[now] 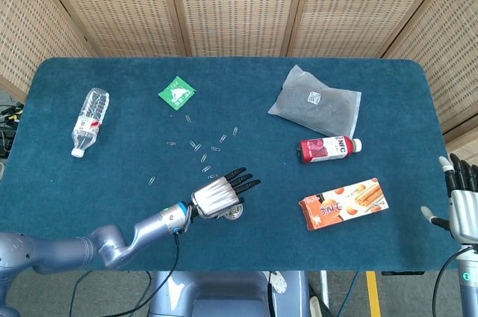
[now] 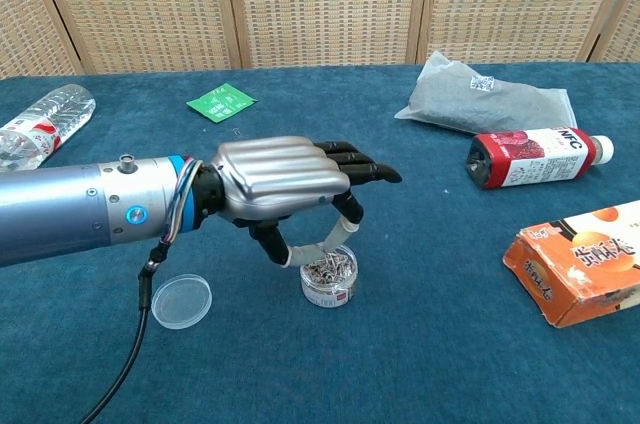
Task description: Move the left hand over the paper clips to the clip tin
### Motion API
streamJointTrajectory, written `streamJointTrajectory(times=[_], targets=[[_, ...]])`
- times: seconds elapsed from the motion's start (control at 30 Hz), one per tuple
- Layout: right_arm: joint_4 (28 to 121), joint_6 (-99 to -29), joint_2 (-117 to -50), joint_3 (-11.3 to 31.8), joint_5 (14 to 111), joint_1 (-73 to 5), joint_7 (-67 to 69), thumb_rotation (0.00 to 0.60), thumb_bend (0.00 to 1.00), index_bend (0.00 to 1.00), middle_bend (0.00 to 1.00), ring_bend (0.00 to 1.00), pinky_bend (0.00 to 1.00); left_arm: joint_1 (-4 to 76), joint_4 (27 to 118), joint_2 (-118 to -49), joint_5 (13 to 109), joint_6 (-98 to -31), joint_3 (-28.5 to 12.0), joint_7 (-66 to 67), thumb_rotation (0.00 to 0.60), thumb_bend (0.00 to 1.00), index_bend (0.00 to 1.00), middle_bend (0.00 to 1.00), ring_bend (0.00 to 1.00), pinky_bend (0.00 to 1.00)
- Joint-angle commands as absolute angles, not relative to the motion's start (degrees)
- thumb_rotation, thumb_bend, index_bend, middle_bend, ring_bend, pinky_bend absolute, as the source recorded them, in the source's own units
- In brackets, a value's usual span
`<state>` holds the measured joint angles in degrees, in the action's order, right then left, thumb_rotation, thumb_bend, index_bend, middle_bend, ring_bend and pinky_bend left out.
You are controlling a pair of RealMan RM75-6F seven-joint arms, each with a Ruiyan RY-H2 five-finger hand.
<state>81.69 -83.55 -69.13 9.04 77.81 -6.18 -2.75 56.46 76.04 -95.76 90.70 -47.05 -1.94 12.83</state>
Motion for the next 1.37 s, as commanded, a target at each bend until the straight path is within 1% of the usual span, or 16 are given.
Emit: streamJointTrajectory(times=[0.03, 0.07, 0.13, 0.2, 0.27, 0.37, 0.47, 0.53, 0.63, 0.8, 0.9, 1.03, 1.17, 1.27, 1.37], targets=[[81.7, -83.6, -69.1, 9.1, 77.8, -6.2, -2.7, 0.6, 0.0, 0.0, 0.0, 0.0, 0.0, 56.4, 75.8, -96.1, 90.4, -47.1, -2.0, 12.2, 0.6, 0.27, 0.22, 0.0, 0.0, 0.0], [81.7, -83.6, -69.1, 9.1, 77.8, -6.1, -2.7, 0.6, 0.0, 0.0, 0.0, 0.0, 0.0, 56.4, 75.8, -96.1, 90.4, -47.2, -2.0, 12.0, 0.6, 0.22, 0.13, 0.0, 0.0, 0.0], [81.7, -83.6, -69.1, 9.1, 77.8, -6.1, -2.6, 0.6, 0.0, 0.0, 0.0, 0.0, 0.0, 56.4, 75.8, -96.0, 90.4, -47.4, -2.0, 11.4, 0.6, 0.17, 0.03, 0.0, 0.0, 0.0], [81.7, -83.6, -69.1, 9.1, 77.8, -6.1, -2.6, 0.6, 0.0, 0.0, 0.0, 0.0, 0.0, 56.4, 75.8, -95.9, 90.6, -47.7, -2.0, 10.9, 0.6, 0.15, 0.0, 0.0, 0.0, 0.0], [81.9, -83.8, -69.0, 9.1, 77.9, -6.1, -2.5, 0.6, 0.0, 0.0, 0.0, 0.0, 0.0, 56.2, 76.1, -95.7, 91.2, -48.8, -2.1, 9.7, 0.6, 0.14, 0.0, 0.0, 0.0, 0.0], [82.2, -84.3, -68.9, 9.0, 78.3, -5.9, -2.6, 0.6, 0.0, 0.0, 0.0, 0.0, 0.0, 55.1, 77.5, -93.9, 92.4, -52.6, -2.5, 6.1, 0.6, 0.12, 0.0, 0.0, 0.0, 0.0], [82.5, -84.5, -68.8, 8.8, 78.6, -5.8, -2.6, 0.6, 0.0, 0.0, 0.0, 0.0, 0.0, 53.3, 79.4, -90.3, 92.1, -56.1, -3.1, 5.6, 0.6, 0.1, 0.0, 0.0, 0.0, 0.0], [82.7, -84.8, -68.7, 8.6, 79.0, -5.7, -2.6, 0.6, 0.0, 0.0, 0.0, 0.0, 0.0, 50.6, 81.9, -87.0, 90.4, -58.8, -3.2, 6.9, 0.6, 0.06, 0.0, 0.0, 0.0, 0.0], [83.2, -85.4, -68.5, 8.4, 79.7, -5.5, -2.6, 0.6, 0.0, 0.0, 0.0, 0.0, 0.0, 44.8, 86.3, -81.4, 85.6, -63.4, -2.9, 10.6, 0.6, 0.0, 0.0, 0.0, 0.0, 0.0], [84.0, -86.0, -68.3, 7.9, 80.7, -5.2, -2.7, 0.6, 0.0, 0.0, 0.0, 0.0, 0.0, 32.8, 93.0, -73.3, 76.4, -74.7, -1.7, 17.7, 0.6, 0.0, 0.0, 0.0, 0.0, 0.0], [84.3, -86.2, -68.3, 7.7, 81.3, -5.2, -2.9, 0.6, 0.0, 0.0, 0.0, 0.0, 0.0, 27.1, 96.5, -69.6, 72.5, -79.7, -0.9, 18.2, 0.6, 0.0, 0.0, 0.0, 0.0, 0.0], [84.7, -86.5, -68.3, 7.4, 82.0, -5.2, -3.0, 0.6, 0.0, 0.0, 0.0, 0.0, 0.0, 22.0, 98.7, -66.3, 70.7, -83.4, -0.1, 15.2, 0.6, 0.0, 0.0, 0.0, 0.0, 0.0], [85.0, -87.0, -68.1, 7.1, 82.8, -5.0, -2.9, 0.6, 0.0, 0.0, 0.0, 0.0, 0.0, 17.7, 99.2, -64.2, 70.0, -85.3, 1.1, 9.9, 0.6, 0.0, 0.0, 0.0, 0.0, 0.0], [85.4, -87.5, -67.9, 7.0, 83.4, -4.9, -2.6, 0.6, 0.0, 0.0, 0.0, 0.0, 0.0, 15.8, 98.2, -63.3, 71.7, -85.6, 2.2, 6.8, 0.6, 0.0, 0.0, 0.0, 0.0, 0.0], [85.6, -88.0, -67.6, 6.8, 84.1, -4.6, -2.3, 0.6, 0.0, 0.0, 0.0, 0.0, 0.0, 14.8, 96.3, -63.3, 73.6, -86.0, 2.2, 4.6, 0.6, 0.0, 0.0, 0.0, 0.0, 0.0]])
